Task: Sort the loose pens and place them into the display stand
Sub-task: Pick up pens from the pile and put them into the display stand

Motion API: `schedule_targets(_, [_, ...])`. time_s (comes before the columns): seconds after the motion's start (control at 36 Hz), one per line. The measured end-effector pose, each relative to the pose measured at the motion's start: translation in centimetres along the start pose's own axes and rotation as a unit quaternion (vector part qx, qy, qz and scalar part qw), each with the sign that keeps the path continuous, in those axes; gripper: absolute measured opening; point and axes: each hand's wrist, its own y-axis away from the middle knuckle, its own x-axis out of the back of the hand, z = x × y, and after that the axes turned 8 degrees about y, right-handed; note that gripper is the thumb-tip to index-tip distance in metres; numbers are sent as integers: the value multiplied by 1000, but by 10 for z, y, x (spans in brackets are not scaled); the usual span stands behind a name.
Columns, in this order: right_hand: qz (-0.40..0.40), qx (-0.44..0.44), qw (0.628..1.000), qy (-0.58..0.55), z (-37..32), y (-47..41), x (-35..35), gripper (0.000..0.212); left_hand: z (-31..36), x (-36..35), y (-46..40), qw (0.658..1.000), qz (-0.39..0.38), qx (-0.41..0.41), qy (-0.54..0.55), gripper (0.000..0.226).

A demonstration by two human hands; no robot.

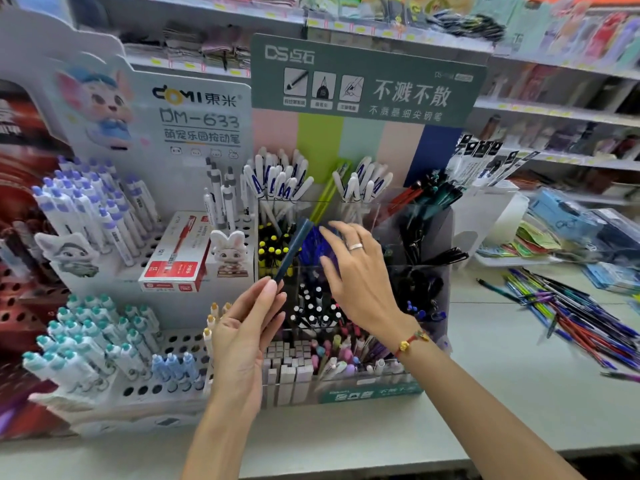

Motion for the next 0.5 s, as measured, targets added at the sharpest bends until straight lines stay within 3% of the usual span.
schedule_targets(0.08, [7, -119, 971, -208, -13, 14, 24, 39, -9, -8, 3, 996, -22, -7, -86, 25])
schedule_targets(0.17, [-29, -243, 849, -469, -16, 24, 48, 33, -20, -22, 3, 976, -69, -34, -205, 16])
schedule_targets(0.31, [115, -324, 805, -483, 16, 28, 71, 25, -35, -52, -6, 921, -177, -126, -324, 19])
schedule_targets(0.33, [158, -345, 800, -466, 27, 28, 75, 25, -38, -55, -12, 886, -191, -177, -383, 25])
schedule_targets(0.42, [281, -361, 802, -385, 62, 27, 85, 29, -45, -63, -37, 741, -223, -328, -542, 41])
schedule_targets(0.5, [299, -325, 851, -285, 85, 26, 83, 28, -52, -64, -62, 603, -251, -333, -680, 53])
